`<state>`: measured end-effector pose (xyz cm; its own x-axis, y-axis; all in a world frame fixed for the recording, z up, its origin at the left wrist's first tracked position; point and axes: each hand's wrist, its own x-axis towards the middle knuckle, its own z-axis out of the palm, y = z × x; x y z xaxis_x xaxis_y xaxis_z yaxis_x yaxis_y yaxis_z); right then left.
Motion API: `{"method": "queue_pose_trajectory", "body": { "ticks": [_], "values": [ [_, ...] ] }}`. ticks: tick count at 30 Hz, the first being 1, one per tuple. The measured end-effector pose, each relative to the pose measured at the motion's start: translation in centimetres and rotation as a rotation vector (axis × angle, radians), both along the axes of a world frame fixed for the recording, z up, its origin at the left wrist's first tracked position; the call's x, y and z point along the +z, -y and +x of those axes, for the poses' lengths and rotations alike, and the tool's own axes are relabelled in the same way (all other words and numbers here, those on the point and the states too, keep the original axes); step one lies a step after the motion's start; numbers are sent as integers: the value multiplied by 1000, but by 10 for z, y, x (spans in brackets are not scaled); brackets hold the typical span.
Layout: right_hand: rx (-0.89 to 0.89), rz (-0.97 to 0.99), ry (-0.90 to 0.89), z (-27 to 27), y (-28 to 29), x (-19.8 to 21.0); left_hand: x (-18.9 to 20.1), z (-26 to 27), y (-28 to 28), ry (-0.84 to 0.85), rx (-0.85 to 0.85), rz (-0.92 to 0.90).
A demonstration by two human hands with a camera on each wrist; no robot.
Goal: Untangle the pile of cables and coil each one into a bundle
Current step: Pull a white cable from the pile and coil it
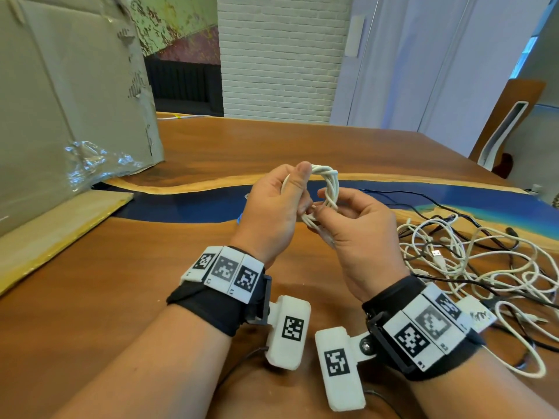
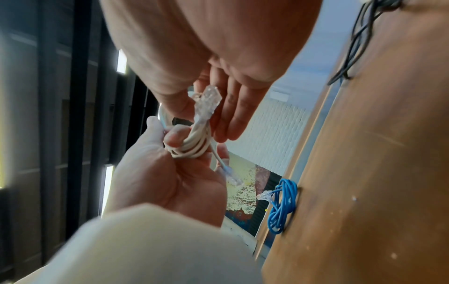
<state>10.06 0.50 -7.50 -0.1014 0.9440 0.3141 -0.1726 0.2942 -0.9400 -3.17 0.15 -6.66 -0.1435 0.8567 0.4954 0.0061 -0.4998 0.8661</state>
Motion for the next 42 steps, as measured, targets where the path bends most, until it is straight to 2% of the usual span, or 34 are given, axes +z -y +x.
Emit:
{"method": "queue_pose_trajectory", "body": {
  "ticks": [6, 12, 19, 22, 25, 30, 35, 38, 42],
  "values": [
    [39, 108, -35, -3, 6, 7, 0, -10, -4, -68, 136, -30],
    [241, -57, -336, 2, 3, 14, -1, -18, -6, -178, 138, -18],
    [399, -31, -325, 5, 1, 18, -4, -23, -10, -339, 180, -38],
    [465, -76, -374, 9, -2, 19, -4, -20, -9, -382, 128, -48],
    [487, -116, -384, 12, -4, 18, -7, -19, -10, -343, 77, -104],
    [376, -34, -230, 13, -4, 18, -6, -20, -7, -221, 14, -193],
    [362, -41, -188, 19, -6, 18, 0, -14, -1, -184, -71, -308],
    [378, -56, -203, 20, -9, 17, -1, -14, -1, -169, -12, -252],
    [398, -73, -241, 20, -12, 17, 5, -10, 5, -40, -26, -207]
  ]
}}
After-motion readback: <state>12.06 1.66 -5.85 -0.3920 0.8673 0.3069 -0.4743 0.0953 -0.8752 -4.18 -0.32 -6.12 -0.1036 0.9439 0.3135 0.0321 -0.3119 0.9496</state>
